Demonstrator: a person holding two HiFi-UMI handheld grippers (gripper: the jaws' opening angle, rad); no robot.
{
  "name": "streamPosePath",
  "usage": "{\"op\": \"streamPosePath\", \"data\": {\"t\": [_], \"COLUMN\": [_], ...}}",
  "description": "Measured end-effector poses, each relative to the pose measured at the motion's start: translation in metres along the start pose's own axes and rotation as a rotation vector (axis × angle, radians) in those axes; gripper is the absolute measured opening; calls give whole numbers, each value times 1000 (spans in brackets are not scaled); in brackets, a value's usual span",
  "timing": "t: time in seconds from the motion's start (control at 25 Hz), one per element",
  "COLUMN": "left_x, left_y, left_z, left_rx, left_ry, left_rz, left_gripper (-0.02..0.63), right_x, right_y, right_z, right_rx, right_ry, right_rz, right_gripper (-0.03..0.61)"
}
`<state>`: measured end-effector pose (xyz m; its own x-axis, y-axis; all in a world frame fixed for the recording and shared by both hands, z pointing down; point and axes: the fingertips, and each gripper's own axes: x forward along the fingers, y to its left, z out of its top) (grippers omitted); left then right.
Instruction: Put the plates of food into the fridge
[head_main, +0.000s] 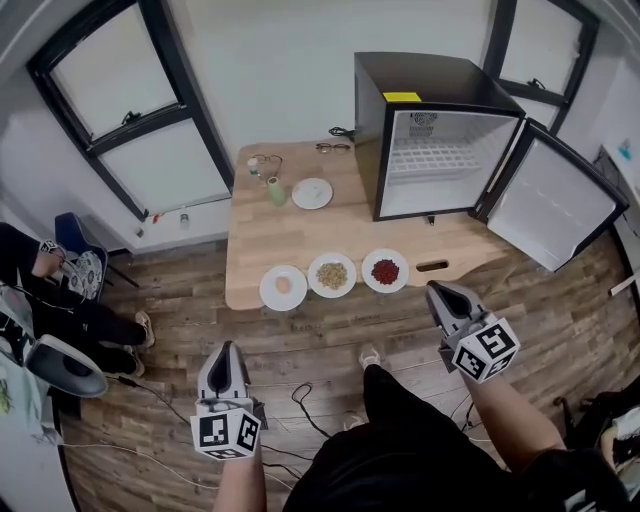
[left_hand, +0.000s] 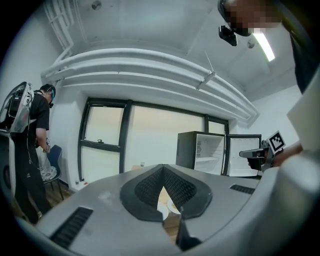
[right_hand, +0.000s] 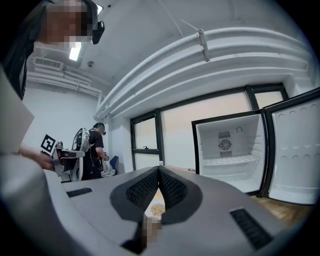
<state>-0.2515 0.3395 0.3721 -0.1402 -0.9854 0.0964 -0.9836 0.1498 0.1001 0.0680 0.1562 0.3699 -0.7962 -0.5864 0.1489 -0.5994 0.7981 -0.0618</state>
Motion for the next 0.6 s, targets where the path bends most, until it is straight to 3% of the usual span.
{"op": "streamPosePath", "data": {"t": [0.6], "left_x": [108], "left_y": [34], "left_z": [24], "left_rx": [8], "left_ry": [36], "left_rz": [76], "left_gripper": [3], "right_x": [147], "right_y": [-45], "right_z": [15], "right_rx": [22], "right_ry": [15], "right_rz": [104], "right_gripper": [20]}}
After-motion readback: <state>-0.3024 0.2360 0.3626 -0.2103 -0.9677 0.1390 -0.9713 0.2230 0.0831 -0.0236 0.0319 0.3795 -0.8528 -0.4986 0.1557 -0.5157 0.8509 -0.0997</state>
